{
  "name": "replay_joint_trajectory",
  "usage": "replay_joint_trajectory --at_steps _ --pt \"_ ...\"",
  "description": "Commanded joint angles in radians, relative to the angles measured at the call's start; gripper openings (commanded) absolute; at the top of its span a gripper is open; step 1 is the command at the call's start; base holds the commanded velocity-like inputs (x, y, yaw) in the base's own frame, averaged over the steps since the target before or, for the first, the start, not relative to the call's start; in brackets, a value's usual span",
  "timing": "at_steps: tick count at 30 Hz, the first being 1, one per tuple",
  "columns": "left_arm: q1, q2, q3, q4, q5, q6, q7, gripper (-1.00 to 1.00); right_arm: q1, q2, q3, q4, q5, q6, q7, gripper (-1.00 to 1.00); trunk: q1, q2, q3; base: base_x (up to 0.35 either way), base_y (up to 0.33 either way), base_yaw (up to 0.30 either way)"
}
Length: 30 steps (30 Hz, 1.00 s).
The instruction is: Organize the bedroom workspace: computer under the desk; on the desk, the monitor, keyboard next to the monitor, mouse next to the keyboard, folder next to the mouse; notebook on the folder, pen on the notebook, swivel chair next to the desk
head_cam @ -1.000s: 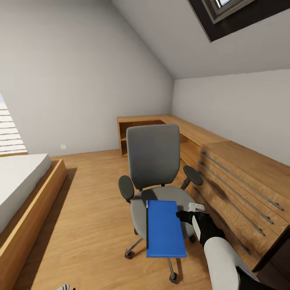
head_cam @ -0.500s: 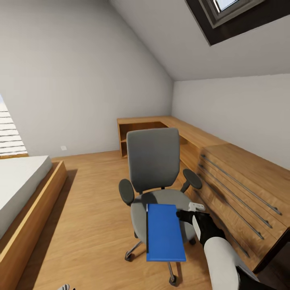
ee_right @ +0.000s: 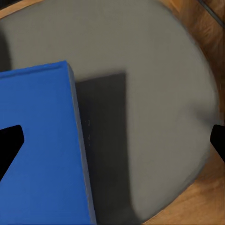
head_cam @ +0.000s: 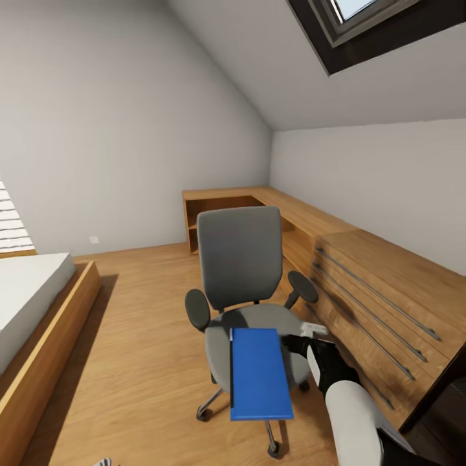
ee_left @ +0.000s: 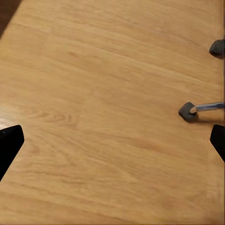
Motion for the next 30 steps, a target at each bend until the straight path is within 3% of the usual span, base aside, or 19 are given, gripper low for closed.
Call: replay_joint_trajectory --at_steps 1,8,20,30 --pt "0.0 0.0 -0.002 0.0 0.009 -0.002 0.001 1.0 -0.001 0.003 -0.008 -0.003 0.011 0.001 0.009 1.0 0.0 0.0 -0.001 0.0 0.0 -0.229" --pt "0.0 0.0 -0.002 0.018 0.009 -0.003 0.0 1.0 -0.001 0.006 -0.008 -0.002 0.01 -0.008 0.01 1.0 0.0 0.0 -0.001 0.0 0.0 -0.139" --pt "0.0 0.0 -0.001 0.032 0.009 -0.004 -0.004 1.0 -0.001 0.007 -0.008 -0.002 0.01 -0.012 0.011 1.0 0.0 0.0 -0.001 0.0 0.0 -0.016" --pt "0.0 0.0 -0.002 0.033 0.009 -0.005 -0.007 1.0 -0.001 0.007 -0.008 0.001 0.01 -0.051 0.01 1.0 0.0 0.0 -0.001 0.0 0.282 -0.181"
